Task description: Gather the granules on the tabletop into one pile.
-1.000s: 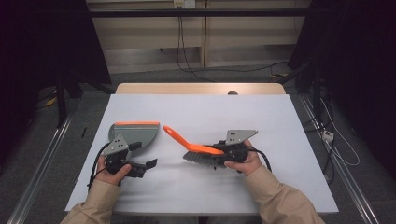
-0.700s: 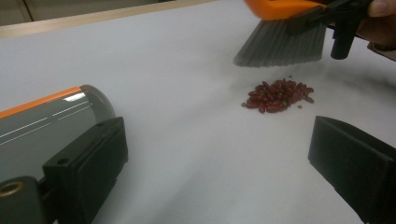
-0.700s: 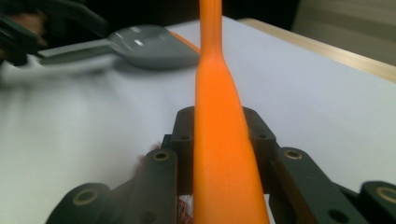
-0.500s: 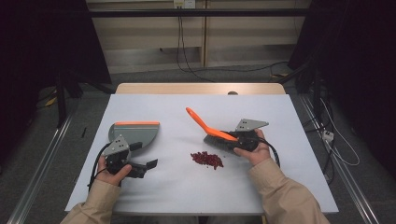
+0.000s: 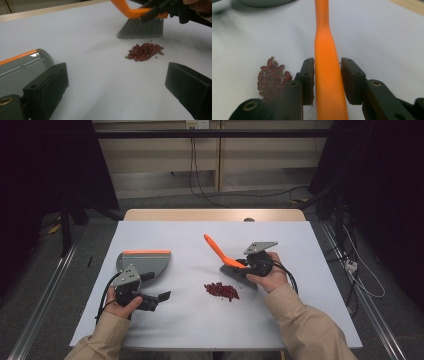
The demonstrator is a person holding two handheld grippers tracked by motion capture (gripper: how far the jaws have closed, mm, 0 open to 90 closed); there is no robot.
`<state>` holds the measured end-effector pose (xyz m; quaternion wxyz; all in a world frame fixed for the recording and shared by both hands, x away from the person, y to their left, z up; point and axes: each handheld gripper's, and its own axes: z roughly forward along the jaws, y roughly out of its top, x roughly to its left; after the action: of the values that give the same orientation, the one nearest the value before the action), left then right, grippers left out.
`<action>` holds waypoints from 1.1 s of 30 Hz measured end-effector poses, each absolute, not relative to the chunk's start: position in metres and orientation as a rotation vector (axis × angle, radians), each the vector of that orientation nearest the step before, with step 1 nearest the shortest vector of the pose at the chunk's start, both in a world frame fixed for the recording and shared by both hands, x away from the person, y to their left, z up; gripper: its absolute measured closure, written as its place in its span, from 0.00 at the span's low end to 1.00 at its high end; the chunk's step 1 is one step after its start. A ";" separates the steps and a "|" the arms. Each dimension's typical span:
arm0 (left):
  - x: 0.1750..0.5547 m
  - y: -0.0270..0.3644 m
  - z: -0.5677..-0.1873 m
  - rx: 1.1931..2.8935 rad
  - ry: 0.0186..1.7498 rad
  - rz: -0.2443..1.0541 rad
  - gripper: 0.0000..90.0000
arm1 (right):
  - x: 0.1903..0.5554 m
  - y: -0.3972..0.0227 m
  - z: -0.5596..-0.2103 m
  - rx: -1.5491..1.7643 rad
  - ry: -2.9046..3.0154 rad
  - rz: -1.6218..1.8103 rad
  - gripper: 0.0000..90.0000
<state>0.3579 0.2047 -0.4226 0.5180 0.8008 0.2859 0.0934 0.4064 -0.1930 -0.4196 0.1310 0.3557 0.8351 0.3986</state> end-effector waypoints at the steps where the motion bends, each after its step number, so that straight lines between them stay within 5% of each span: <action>1: 0.358 0.204 -0.423 1.922 0.682 0.221 0.05 | 0.408 -0.191 -0.418 1.044 2.434 1.135 0.73; 10: 0.359 0.201 -0.425 1.927 0.661 0.197 0.05 | 0.410 -0.175 -0.405 1.150 2.496 0.910 0.79; 33: 0.350 0.198 -0.421 1.939 0.653 0.222 0.05 | 0.361 -0.188 -0.413 1.513 2.135 1.037 0.79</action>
<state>0.3503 0.1981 -0.4214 0.5158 0.8072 0.2719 0.0924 0.3613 -0.1883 -0.4130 0.1629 0.5303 0.7484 0.3635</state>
